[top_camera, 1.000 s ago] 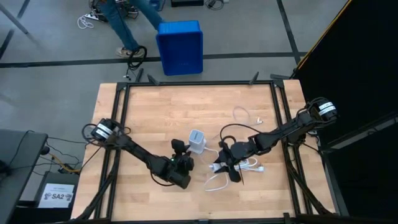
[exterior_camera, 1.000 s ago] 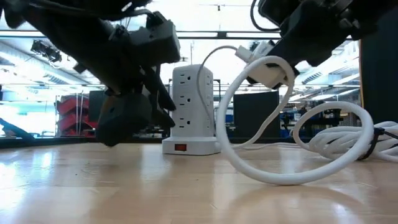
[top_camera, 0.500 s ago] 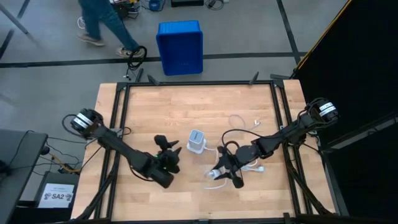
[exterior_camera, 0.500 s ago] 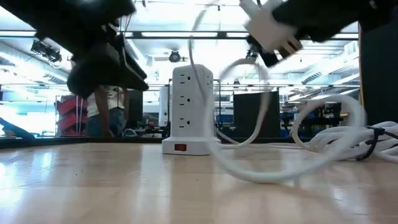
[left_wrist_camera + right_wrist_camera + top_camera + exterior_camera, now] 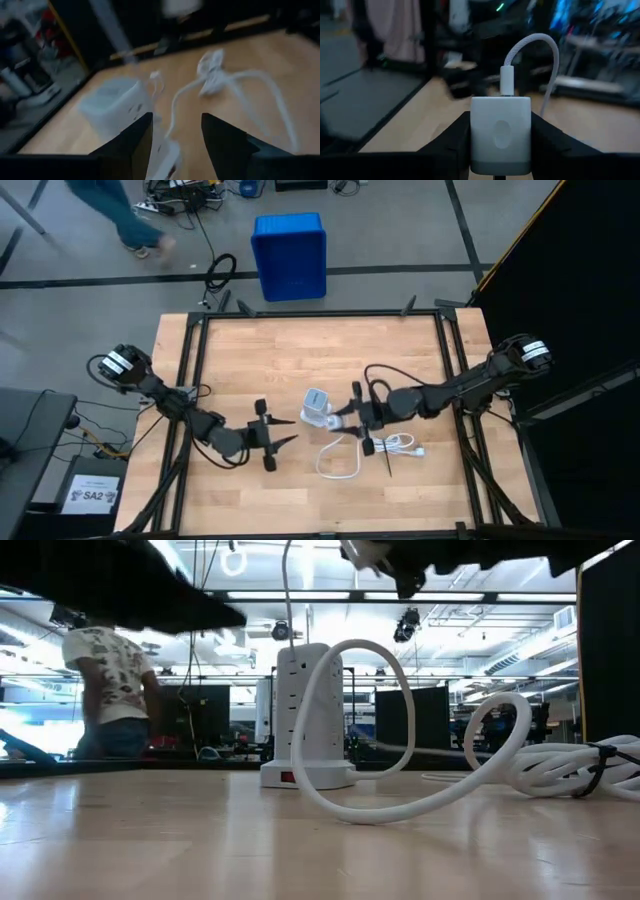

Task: Insert USB
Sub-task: Insert the white charger adapter into the white outlet extension

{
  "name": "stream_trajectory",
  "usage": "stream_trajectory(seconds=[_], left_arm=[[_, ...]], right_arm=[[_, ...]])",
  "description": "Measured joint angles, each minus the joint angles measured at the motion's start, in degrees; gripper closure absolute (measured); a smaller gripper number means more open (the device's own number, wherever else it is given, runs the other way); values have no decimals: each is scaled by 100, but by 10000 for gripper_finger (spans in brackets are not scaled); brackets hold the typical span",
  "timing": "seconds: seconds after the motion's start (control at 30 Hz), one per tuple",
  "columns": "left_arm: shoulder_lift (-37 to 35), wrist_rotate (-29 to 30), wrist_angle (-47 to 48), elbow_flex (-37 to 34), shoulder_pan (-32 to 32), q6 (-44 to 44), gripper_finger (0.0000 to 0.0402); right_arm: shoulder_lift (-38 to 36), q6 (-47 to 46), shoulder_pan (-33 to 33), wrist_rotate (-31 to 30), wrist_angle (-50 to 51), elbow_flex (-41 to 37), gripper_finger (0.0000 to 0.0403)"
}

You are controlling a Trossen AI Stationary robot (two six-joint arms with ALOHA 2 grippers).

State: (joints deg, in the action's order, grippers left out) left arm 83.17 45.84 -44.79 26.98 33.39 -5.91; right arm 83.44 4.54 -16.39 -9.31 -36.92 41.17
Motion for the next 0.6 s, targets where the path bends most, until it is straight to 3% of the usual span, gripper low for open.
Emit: stream_trajectory(seconds=[0.3, 0.6], left_arm=[[0, -675, -553, 308, -146, -758, 245], [3, -712, -566, 425, -382, -909, 245]], right_arm=[[-72, 453, 632, -36, -1272, 14, 290], [-254, 1210, 1147, -256, -752, 826, 290]])
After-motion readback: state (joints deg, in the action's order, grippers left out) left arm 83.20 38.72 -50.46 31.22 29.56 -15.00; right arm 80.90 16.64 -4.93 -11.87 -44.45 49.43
